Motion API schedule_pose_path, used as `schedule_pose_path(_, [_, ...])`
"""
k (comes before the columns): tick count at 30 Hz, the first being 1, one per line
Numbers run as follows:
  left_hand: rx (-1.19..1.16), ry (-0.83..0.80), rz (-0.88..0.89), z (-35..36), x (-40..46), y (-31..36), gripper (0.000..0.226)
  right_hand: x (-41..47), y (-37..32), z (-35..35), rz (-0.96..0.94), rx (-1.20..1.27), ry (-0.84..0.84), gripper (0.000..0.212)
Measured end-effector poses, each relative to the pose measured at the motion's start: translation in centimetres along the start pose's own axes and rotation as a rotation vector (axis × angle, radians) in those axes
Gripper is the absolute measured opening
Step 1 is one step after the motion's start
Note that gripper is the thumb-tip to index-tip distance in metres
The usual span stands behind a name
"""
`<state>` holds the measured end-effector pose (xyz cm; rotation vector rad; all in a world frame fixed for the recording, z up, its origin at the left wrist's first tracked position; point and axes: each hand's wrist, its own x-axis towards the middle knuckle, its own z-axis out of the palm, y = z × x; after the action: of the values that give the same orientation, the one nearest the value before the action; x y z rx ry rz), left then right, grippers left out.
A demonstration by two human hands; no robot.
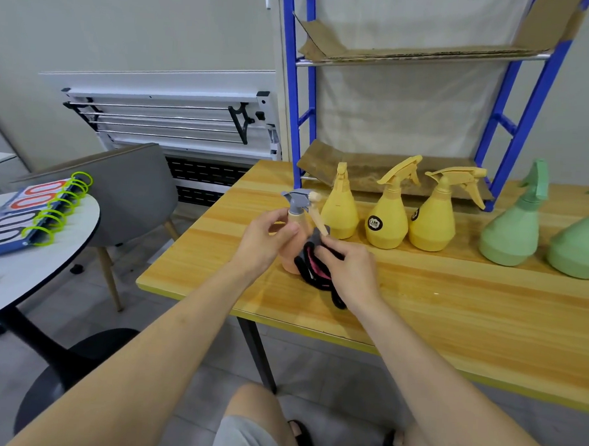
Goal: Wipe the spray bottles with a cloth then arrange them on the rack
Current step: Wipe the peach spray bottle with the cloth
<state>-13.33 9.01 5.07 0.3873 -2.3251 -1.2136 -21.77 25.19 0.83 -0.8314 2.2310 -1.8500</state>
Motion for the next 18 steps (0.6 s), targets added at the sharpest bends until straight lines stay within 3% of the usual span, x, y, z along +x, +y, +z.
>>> schedule_pose_path(5, [-0.069,0.029,-0.043,0.3,-0.1,0.1,0.027,1.4,-2.1,0.8,-0.038,0.19,-0.007,0.024])
schedule_pose_path(11, [0.016,0.016,0.025,-0.2,0.0,-0.1,0.022,1.4,-1.1,0.9,-0.099,0.077,-0.048,0.034])
schedule_pose_path(18, [0.052,0.042,0.022,-0.3,-0.1,-1.4,0.031,0.8,0.1,0.6,-0.02,-0.049,-0.009,0.041])
